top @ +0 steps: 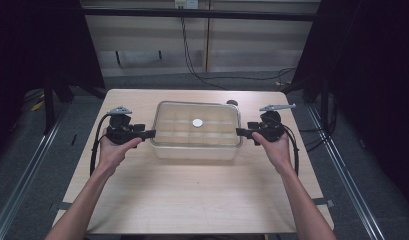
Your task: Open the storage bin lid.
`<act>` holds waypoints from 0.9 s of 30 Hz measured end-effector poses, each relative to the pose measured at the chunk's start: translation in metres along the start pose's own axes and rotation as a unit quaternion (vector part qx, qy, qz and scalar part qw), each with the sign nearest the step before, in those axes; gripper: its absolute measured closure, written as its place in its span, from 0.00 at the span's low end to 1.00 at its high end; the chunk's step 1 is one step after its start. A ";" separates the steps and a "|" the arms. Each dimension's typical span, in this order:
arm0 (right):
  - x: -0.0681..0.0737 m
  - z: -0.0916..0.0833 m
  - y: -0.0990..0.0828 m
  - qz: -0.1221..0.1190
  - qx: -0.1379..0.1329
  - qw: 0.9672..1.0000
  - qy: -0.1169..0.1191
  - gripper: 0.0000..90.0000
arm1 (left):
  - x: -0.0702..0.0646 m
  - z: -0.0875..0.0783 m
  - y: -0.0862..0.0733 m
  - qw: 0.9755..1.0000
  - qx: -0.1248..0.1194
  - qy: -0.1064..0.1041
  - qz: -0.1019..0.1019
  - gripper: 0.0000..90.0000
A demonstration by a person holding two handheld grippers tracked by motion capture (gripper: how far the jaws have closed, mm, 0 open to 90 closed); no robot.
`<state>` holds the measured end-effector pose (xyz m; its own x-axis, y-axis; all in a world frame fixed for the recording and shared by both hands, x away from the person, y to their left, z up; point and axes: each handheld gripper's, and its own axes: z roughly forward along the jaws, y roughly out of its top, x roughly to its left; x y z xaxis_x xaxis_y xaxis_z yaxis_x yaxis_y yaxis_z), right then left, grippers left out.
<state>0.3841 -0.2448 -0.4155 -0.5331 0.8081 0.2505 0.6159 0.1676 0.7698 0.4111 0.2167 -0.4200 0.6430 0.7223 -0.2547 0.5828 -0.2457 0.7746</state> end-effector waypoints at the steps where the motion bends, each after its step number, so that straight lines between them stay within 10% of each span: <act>1: -0.001 0.002 0.000 0.001 0.003 1.000 0.001 0.37 | 0.004 0.004 0.000 1.000 0.002 0.002 -0.008 0.42; 27: -0.014 0.048 -0.005 0.039 0.031 0.999 0.016 0.27 | 0.006 0.040 0.001 0.999 0.037 -0.021 -0.016 0.43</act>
<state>0.4164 -0.2299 -0.4516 -0.4996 0.8022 0.3270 0.6904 0.1408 0.7096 0.4355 0.1952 -0.4435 0.6436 0.7026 -0.3034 0.6370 -0.2721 0.7212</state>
